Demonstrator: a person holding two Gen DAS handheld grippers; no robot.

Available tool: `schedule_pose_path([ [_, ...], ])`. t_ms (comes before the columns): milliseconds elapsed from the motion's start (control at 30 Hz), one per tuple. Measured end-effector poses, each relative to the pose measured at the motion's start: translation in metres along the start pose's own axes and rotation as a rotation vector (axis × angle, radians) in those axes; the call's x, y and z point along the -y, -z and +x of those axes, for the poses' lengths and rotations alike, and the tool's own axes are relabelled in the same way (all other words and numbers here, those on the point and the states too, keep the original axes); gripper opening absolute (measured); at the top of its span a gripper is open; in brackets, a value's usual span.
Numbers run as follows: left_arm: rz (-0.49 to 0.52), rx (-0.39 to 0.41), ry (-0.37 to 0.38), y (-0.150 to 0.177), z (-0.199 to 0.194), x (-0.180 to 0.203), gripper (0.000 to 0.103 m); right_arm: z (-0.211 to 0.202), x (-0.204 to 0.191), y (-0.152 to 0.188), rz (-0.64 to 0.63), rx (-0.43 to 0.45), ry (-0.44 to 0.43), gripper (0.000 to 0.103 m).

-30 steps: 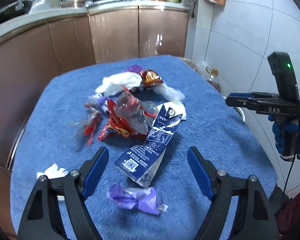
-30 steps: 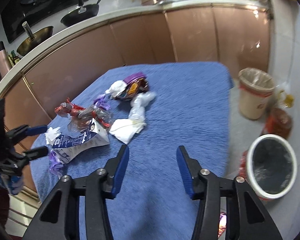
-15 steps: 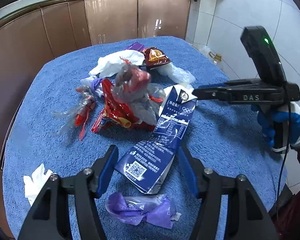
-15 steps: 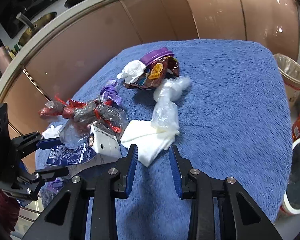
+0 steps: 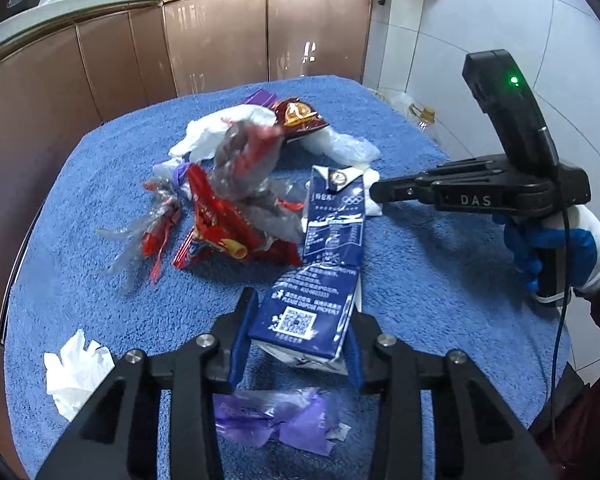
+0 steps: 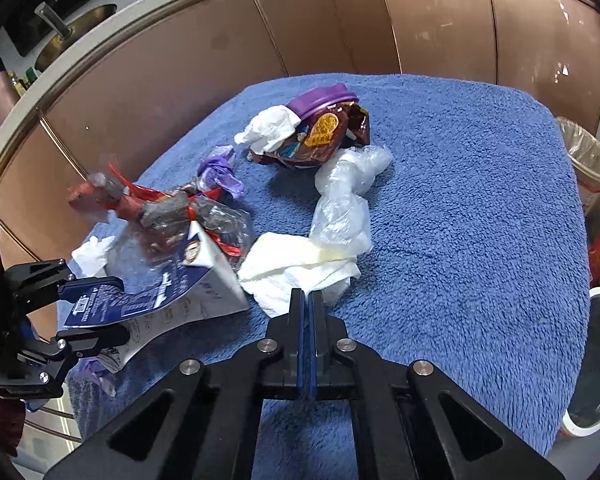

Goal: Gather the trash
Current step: 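Carry the carton with the left tool while the right tool carries the tissue to the white bin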

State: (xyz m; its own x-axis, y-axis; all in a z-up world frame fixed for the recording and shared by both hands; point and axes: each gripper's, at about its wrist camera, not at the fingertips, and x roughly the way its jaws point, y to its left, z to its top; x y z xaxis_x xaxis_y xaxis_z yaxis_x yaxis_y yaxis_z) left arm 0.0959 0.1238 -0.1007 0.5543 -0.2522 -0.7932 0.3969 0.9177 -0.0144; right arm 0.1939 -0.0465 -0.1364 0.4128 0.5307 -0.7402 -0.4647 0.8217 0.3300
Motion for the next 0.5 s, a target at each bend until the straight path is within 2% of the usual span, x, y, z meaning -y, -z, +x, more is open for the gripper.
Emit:
schedule_pose_path([
  [500,0.013,0.076,0.005,0.004,-0.052,0.034,0.036,-0.089,0.006,0.035,0.020,0.113,0.057,0.001],
])
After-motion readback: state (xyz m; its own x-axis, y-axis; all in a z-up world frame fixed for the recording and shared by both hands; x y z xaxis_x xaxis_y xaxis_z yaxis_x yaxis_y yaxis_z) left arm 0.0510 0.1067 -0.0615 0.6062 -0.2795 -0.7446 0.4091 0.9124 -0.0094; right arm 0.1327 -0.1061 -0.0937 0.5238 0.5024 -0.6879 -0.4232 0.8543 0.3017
